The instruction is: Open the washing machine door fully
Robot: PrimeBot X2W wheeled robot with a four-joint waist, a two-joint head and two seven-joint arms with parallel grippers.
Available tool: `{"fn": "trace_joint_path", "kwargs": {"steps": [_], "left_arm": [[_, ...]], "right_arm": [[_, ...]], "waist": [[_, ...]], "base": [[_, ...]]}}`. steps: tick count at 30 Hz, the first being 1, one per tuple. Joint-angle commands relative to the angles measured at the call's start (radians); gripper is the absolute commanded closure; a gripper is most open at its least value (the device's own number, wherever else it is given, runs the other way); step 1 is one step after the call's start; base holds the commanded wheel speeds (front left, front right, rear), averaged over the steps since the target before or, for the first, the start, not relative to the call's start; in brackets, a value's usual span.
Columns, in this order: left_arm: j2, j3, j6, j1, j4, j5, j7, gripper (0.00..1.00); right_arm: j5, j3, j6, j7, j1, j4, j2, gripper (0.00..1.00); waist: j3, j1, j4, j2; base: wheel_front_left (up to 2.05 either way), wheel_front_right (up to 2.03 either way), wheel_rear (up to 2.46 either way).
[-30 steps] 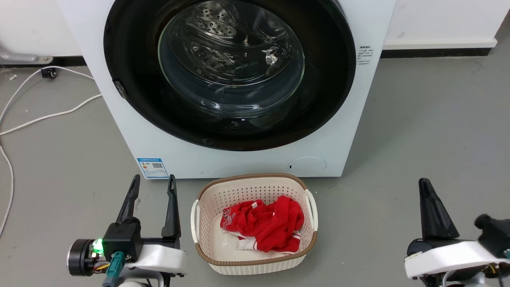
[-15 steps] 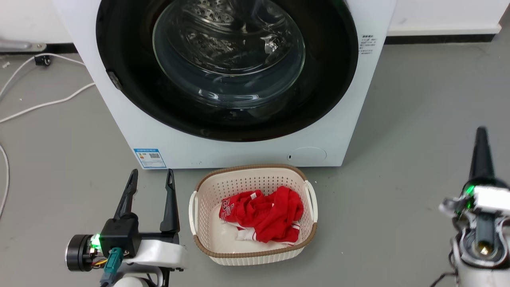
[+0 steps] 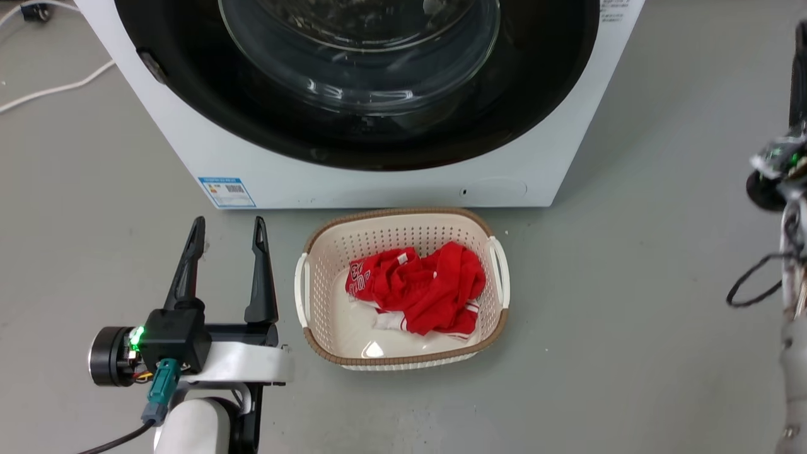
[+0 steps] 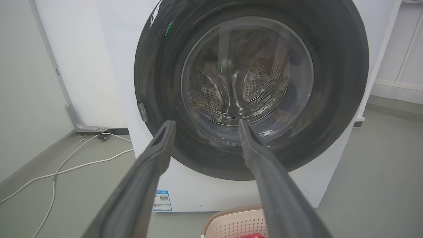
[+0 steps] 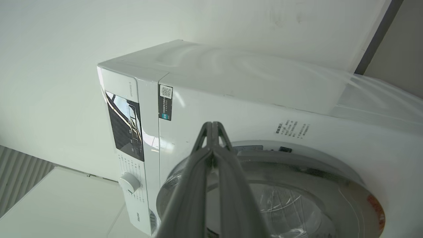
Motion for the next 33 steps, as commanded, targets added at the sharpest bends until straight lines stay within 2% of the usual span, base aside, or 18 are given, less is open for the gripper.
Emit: {"fn": "trace_joint_path", "kwargs": {"steps": [1,9,16,24,33], "left_arm": [[-0.001,0.002,-0.004,-0.014,-0.005,0.005,-0.003,0.00],[-0.002,-0.004,-0.003,-0.080,-0.033,0.002,-0.003,0.00],[-0.004,-0.015,-0.001,-0.132,-0.045,0.001,-0.003,0.00],[-0.005,-0.040,-0.013,-0.182,-0.042,0.015,-0.003,0.00],[-0.005,-0.043,-0.017,-0.205,-0.040,0.024,-0.003,0.00]], "right_arm": [[-0.010,0.012,0.000,0.027,-0.056,0.039,-0.019,1.00],[-0.072,0.091,0.000,0.205,-0.391,0.307,-0.081,1.00],[-0.160,0.170,0.000,0.308,-0.607,0.486,-0.078,1.00],[-0.241,0.228,0.000,0.363,-0.736,0.599,-0.068,1.00],[-0.265,0.252,0.000,0.443,-0.799,0.669,-0.037,1.00]], "waist": [[0.028,-0.0001,0.005,0.0000],[0.134,-0.0001,0.017,0.0000],[0.209,-0.0001,0.031,0.0000],[0.263,-0.0001,0.053,0.0000],[0.298,-0.0001,0.056,0.0000]], "base": [[0.00,0.00,0.00],[0.00,0.00,0.00],[0.00,0.00,0.00],[0.00,0.00,0.00],[0.00,0.00,0.00]]}}
